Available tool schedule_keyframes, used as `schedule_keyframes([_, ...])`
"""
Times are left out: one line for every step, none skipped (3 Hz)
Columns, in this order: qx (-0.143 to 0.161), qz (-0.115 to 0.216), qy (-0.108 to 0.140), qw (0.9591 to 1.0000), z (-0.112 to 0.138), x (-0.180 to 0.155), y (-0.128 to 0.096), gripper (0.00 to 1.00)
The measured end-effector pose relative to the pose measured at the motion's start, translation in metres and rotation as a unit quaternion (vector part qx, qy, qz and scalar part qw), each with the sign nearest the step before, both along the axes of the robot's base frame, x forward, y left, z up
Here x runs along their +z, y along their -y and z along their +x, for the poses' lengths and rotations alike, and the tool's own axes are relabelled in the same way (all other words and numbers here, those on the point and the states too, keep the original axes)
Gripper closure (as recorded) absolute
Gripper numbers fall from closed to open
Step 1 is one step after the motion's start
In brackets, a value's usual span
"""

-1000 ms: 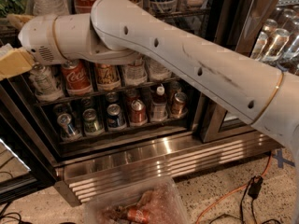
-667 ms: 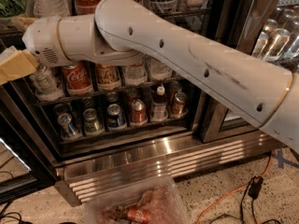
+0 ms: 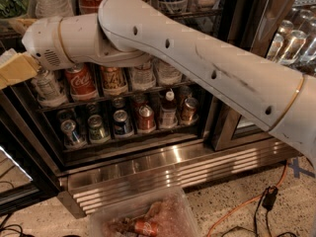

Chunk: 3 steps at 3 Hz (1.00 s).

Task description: Pick green can from top shelf of fridge

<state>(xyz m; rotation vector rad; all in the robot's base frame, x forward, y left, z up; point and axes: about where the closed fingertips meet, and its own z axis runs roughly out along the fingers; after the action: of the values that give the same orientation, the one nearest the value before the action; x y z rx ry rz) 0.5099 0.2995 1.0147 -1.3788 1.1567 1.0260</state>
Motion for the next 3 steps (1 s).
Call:
schedule_keyframes([-0.004,0.019,0.014,0.9997,0.008,0.007,-0.004,0.00])
schedule_keyframes([-0.022,0.032,0.021,0.9990,0.015,0.017,-0.003,0.00])
schedule_keyframes([-0.037,0.039,0.023,0.9983,0.018,0.023,0.000,0.00])
